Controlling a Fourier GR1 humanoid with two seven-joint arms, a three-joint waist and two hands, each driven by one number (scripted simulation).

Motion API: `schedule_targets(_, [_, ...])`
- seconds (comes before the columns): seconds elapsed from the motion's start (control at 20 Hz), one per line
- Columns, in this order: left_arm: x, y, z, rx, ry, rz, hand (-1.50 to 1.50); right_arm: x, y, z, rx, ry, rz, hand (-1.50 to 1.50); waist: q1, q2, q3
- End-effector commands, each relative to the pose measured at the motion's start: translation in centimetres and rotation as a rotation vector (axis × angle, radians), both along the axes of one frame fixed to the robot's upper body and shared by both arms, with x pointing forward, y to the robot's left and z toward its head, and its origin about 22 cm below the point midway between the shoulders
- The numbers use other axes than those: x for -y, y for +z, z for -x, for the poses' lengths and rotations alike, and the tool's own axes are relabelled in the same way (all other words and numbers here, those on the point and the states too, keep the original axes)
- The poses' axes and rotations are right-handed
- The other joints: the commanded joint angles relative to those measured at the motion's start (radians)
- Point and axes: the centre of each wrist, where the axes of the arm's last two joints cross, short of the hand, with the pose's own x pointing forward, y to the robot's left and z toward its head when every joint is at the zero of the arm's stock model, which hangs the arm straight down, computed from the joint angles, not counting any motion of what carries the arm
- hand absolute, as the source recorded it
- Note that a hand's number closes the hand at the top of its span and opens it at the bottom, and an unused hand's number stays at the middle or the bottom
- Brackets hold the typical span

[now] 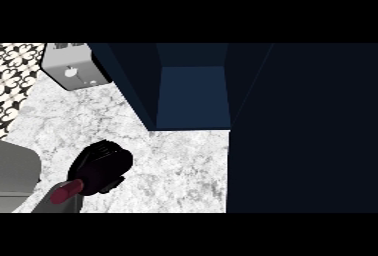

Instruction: Pick up the wine, place it into the cabinet and close the cabinet

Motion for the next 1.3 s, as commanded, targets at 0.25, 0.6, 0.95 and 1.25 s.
schedule_targets(0.25, [2.0,-4.9,8.8,0.091,0.315,0.101,1.5,0.7,-0.5,-0.7,-0.018,-0.054,0.011,-1.5,0.049,-0.013,0.004])
schedule_targets(0.6, [3.4,-4.7,10.4,0.179,0.308,0.179,1.5,-0.1,-0.7,-0.2,-0.02,-0.048,0.002,-1.5,0.039,-0.012,0.005])
schedule_targets(0.95, [4.0,-0.8,8.8,0.269,0.241,0.217,1.5,1.7,-0.5,-1.3,-0.018,-0.051,-0.004,-1.5,0.041,-0.013,0.006])
schedule_targets(1.25, [8.0,3.1,10.8,0.275,0.228,0.25,1.5,0.5,-0.9,-1.0,-0.016,-0.017,0.013,-1.5,0.029,-0.01,0.004])
